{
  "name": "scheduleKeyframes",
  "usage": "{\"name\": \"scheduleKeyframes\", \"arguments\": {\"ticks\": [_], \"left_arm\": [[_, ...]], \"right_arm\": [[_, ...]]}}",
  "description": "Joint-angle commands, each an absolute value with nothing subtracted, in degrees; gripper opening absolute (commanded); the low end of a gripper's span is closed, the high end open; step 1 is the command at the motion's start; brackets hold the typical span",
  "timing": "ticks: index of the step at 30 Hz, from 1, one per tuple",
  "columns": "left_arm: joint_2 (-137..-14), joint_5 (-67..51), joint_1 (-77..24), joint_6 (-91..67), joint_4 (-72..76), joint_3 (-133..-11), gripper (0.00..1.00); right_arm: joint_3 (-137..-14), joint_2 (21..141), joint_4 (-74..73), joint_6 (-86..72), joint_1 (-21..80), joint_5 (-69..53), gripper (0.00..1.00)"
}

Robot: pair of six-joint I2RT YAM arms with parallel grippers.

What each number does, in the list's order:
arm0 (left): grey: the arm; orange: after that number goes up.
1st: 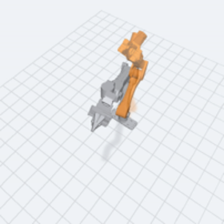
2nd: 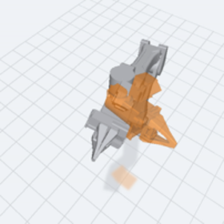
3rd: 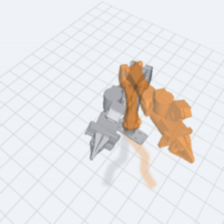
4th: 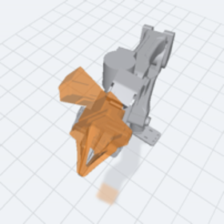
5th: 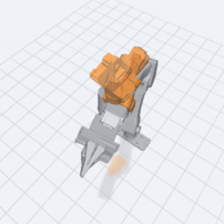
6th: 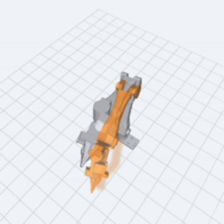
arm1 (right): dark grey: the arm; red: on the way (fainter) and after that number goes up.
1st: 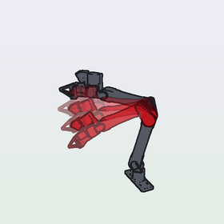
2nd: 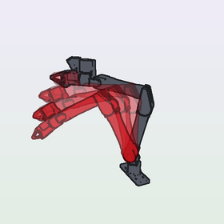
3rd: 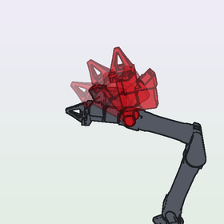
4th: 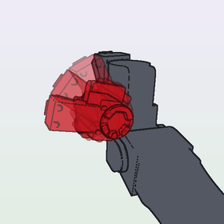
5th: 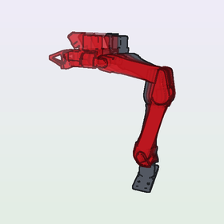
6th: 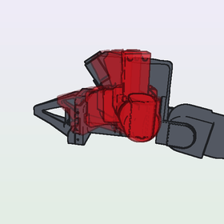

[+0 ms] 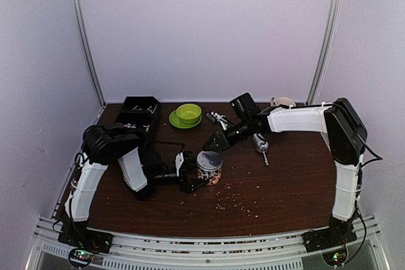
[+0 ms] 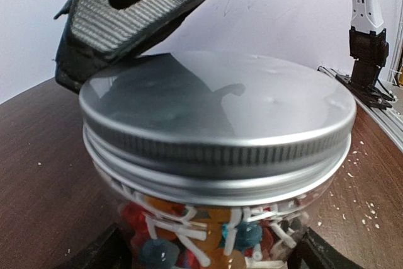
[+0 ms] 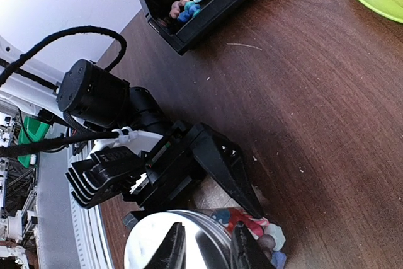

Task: Pack the candies
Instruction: Screw the box lid onto the packing bottle.

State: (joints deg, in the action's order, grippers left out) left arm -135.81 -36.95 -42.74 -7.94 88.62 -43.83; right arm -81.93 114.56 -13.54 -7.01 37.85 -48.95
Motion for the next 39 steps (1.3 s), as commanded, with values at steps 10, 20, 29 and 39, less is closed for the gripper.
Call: {"name": "scheduleKeyframes", "arguments": {"ticks": [10,20,29,39], "left_arm": [[-138.09,-34.63,-42.41,-10.33,88.15,-43.79,0.79],[-138.21,-33.01,-42.41,-10.71,88.14,-43.73,0.77],[-138.45,-33.01,-42.01,-11.25,88.15,-44.01,0.75],[-138.56,-34.37,-42.06,-11.28,88.14,-44.29,0.74]], "right_arm": [[-74.81,109.83,-18.44,-5.38,37.44,-47.74,0.16],[-66.44,104.14,-17.34,-6.75,37.74,-44.71,0.10],[-58.11,96.13,-16.40,-9.17,40.26,-39.42,0.08],[-57.72,90.22,-17.08,-8.93,40.97,-35.64,0.18]]}}
